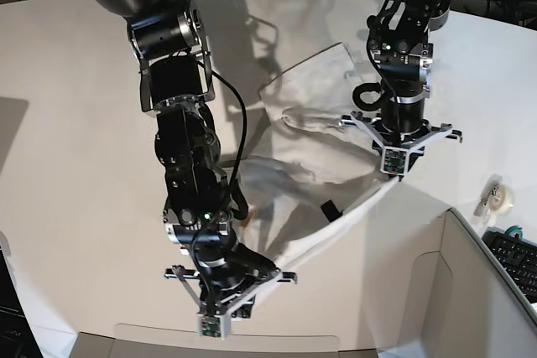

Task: Layout the t-shirt on the table in an organized manner, then fold the t-shirt properly
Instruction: 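Lift the held shirt high with both grippers, letting it hang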

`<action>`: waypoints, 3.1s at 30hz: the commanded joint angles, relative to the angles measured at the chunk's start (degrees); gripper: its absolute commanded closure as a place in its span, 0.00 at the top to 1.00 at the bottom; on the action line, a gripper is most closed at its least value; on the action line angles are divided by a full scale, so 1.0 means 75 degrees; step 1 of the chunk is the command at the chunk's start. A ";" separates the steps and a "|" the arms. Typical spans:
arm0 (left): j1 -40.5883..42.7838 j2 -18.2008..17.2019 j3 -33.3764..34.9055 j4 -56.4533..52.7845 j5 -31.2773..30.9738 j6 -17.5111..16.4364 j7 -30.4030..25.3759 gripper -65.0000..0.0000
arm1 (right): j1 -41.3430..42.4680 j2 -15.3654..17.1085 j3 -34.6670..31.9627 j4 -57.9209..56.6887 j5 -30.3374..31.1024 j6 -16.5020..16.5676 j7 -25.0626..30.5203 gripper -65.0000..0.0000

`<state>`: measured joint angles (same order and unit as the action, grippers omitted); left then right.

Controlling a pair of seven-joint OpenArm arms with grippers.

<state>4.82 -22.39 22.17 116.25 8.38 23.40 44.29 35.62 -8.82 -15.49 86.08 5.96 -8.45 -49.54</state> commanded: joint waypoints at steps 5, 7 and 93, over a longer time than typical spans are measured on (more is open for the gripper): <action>-0.0027 -0.0525 -0.0864 0.0342 0.0178 0.0098 -0.0168 0.00 | 0.1071 -0.0024 -0.0168 -0.0852 -0.0085 -0.0052 0.0281 0.00; -0.0027 -0.0630 -0.1228 0.0342 0.0178 0.0098 -0.0168 0.00 | 0.1387 -0.0024 -0.0403 -0.1122 -0.0073 -0.0052 0.0528 0.00; -0.5654 -0.4686 -0.3677 0.0436 0.0142 -0.1027 -0.1235 0.00 | 0.5092 -0.0024 -0.0567 -0.1204 0.1228 -0.0110 0.1454 0.00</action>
<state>-36.67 -56.47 -4.23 119.68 7.20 12.95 33.80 72.60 -10.35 -20.53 76.86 18.61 -6.09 -38.89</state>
